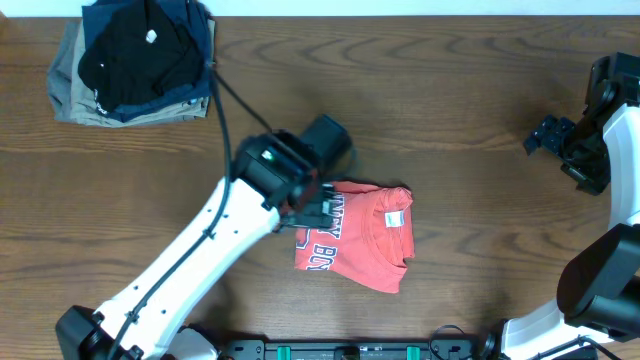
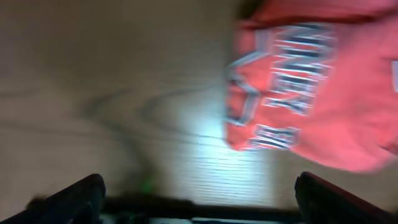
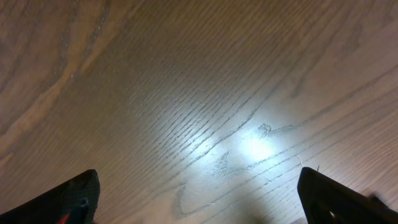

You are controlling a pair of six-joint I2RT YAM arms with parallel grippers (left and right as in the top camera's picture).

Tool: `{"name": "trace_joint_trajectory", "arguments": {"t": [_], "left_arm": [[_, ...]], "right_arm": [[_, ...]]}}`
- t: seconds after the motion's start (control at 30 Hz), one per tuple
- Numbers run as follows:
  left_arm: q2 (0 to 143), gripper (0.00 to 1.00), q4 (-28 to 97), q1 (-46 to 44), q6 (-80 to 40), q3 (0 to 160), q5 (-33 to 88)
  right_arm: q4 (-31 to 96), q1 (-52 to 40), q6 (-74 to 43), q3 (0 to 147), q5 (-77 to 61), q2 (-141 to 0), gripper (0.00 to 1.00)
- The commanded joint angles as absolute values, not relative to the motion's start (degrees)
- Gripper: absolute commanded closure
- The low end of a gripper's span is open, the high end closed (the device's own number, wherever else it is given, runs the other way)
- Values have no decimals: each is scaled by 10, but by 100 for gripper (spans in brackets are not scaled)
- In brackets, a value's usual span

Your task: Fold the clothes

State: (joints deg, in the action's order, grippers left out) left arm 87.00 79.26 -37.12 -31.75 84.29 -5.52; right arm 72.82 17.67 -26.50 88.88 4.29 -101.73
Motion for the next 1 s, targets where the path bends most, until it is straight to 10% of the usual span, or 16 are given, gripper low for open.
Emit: {"name": "trace_joint_trajectory", "arguments": {"t": [0.0, 0.43, 0.97], "left_arm": [[870, 2, 794, -309, -331, 822, -97], [871, 2, 684, -50, -50, 746, 222], [871, 2, 468, -32, 71, 486, 444]], "right_arm": [[729, 179, -261, 891, 45, -1013, 1], [729, 179, -261, 891, 45, -1013, 1], [729, 179, -261, 891, 45, -1013, 1]]}}
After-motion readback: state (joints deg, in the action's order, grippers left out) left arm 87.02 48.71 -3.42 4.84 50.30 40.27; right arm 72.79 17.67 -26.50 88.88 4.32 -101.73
